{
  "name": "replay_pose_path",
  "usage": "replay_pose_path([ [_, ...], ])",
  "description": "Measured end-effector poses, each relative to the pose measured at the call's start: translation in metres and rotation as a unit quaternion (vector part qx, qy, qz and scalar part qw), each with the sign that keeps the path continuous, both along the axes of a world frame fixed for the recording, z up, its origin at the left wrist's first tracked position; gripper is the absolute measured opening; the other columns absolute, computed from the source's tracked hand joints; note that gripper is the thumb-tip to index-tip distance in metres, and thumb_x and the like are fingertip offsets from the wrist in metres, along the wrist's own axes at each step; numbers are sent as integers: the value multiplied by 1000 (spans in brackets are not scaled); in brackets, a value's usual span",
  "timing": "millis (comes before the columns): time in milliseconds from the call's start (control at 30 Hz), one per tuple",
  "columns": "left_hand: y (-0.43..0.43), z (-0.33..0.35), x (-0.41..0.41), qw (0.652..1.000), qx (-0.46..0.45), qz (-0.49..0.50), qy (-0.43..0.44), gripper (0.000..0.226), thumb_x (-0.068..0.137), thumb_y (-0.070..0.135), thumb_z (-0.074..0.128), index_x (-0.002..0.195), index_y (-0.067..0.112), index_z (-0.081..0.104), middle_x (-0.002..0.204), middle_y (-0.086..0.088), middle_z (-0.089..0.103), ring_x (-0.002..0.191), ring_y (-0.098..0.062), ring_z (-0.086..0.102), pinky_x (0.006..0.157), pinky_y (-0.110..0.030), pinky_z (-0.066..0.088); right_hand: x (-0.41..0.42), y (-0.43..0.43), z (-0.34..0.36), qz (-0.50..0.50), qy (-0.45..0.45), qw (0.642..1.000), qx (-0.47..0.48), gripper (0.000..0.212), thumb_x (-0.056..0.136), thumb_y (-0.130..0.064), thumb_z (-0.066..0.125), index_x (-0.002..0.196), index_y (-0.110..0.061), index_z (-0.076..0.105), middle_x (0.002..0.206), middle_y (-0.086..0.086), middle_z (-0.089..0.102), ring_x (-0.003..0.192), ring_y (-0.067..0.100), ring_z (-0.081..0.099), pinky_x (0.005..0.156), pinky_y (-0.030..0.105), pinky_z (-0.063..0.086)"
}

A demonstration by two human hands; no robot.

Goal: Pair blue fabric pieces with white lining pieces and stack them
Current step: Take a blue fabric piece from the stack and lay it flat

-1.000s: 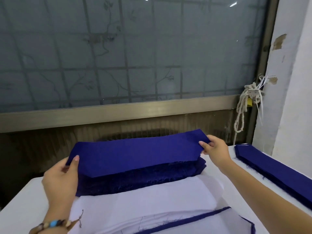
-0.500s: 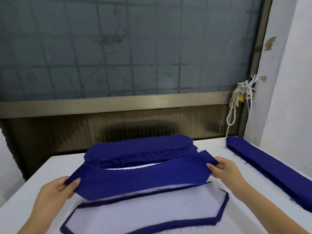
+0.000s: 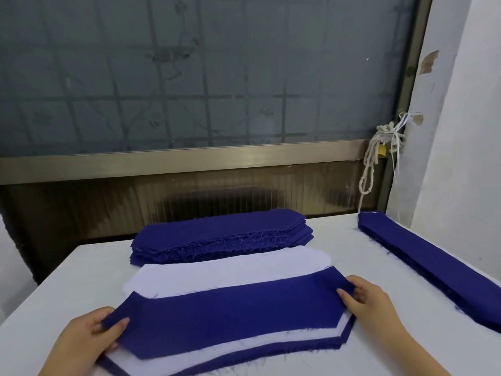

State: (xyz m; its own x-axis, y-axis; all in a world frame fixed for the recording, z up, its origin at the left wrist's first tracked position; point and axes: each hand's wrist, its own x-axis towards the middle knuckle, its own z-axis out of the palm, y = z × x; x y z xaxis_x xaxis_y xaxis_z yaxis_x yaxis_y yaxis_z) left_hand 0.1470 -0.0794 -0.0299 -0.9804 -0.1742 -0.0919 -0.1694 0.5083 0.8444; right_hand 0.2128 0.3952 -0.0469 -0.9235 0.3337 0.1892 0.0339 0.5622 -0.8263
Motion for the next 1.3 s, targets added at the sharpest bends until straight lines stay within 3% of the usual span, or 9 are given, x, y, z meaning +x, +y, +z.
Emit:
replay_pose_path([
  [100,-9,-3,1,1000,3,-8,17,3,84,10,73,83,13,72,67,-10,71,50,-21,60,60,-32,46,-1,4,-2,1,5,1000,-26,12,92,-10,62,93,-20,68,84,-5,73,80,16,68,74,29,54],
  [267,-17,-5,6,999,21,-41,14,7,85,-5,64,84,2,62,78,-20,70,69,-45,61,66,-43,46,2,9,-4,2,17,999,-51,13,92,-8,61,90,-19,69,81,7,72,81,31,67,76,40,53],
  [433,-8,0,13,992,-56,-104,33,29,83,-16,59,96,9,64,80,-10,74,75,-32,69,55,-24,54,3,8,-4,6,-6,1000,16,14,91,-8,62,83,-20,65,75,14,66,72,33,60,73,42,51],
  [600,8,9,20,984,-124,-130,8,37,81,-2,65,107,24,58,76,-5,72,72,-23,67,72,-27,50,7,4,-3,1,-24,997,73,20,88,-7,61,79,-24,62,69,9,62,57,14,45,56,17,38],
  [667,11,10,22,983,-141,-121,4,40,81,5,69,111,28,56,88,-3,73,83,-22,68,85,-31,53,7,4,-3,-3,-23,997,73,19,88,-7,60,80,-25,63,68,10,61,57,14,45,55,17,37],
  [733,10,8,21,982,-154,-106,22,43,82,12,72,115,33,53,85,-2,74,82,-20,69,89,-32,53,7,2,-2,-4,-14,998,65,16,89,-12,62,80,-25,62,70,12,61,57,15,45,56,20,38],
  [833,4,2,18,983,-156,-87,52,45,84,14,71,118,33,49,64,-8,68,67,-16,67,76,-25,55,5,1,-2,-4,-6,998,63,10,87,-24,69,80,-25,62,70,12,62,57,16,46,56,20,38],
  [1100,-1,1,20,980,-154,-92,84,38,87,6,65,112,33,56,51,-6,56,52,-13,56,59,-10,46,5,6,-3,-40,-3,999,2,21,85,-23,72,75,-10,60,66,17,62,57,20,49,58,30,39],
  [1300,4,4,22,976,-176,-106,66,26,88,7,64,103,26,57,47,-4,50,55,-15,54,61,-14,44,6,2,-6,-34,7,998,53,23,82,-13,73,67,-15,55,51,-2,52,45,8,38,48,16,33],
])
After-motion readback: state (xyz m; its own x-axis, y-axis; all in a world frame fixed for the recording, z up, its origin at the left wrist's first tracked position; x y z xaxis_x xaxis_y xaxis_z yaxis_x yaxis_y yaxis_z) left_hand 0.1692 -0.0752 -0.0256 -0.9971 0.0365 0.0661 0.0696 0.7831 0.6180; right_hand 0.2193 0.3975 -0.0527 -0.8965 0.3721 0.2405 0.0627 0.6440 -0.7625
